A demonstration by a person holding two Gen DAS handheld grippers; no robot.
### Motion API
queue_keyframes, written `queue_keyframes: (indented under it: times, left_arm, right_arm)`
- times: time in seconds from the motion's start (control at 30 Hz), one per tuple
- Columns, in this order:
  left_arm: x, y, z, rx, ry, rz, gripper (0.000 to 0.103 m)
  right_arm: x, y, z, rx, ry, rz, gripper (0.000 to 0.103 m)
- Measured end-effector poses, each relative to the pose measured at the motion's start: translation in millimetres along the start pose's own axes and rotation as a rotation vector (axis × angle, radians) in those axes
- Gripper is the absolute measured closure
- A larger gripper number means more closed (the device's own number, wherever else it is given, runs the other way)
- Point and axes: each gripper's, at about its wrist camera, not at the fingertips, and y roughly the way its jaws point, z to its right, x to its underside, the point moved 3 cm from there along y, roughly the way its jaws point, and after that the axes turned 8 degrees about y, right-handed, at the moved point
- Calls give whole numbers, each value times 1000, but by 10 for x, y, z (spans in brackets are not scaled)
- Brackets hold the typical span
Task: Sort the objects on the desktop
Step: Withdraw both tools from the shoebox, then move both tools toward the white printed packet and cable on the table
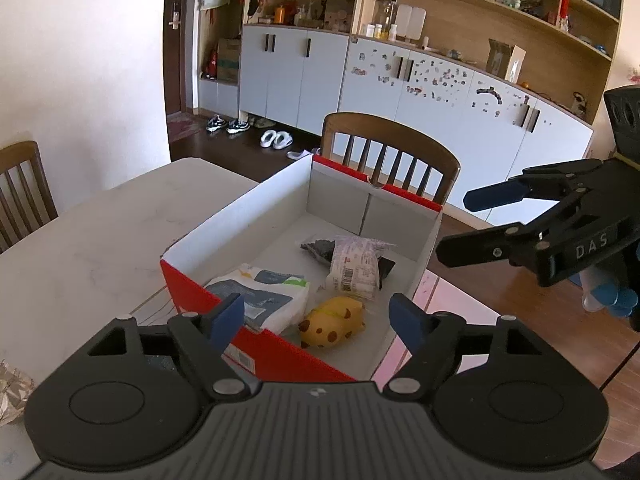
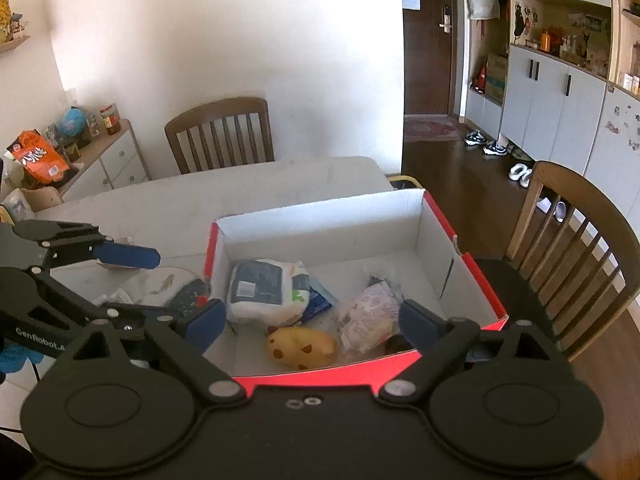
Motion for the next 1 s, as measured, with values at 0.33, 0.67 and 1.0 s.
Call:
queue_keyframes:
  times: [0.33,0.67,1.0]
  left_arm:
    - [212,-301,-77,-7,-33,42,18]
    - [421,-636,-101,-47,-38,96,0]
    - [718,-988,-302,-107,-60,103,0]
  right_arm:
    - [113,-158,-270,-26,10,51,1]
    - [242,-220,-574,-14,-3,90,0]
    - [397,-140,-973,-38,-29,78,0]
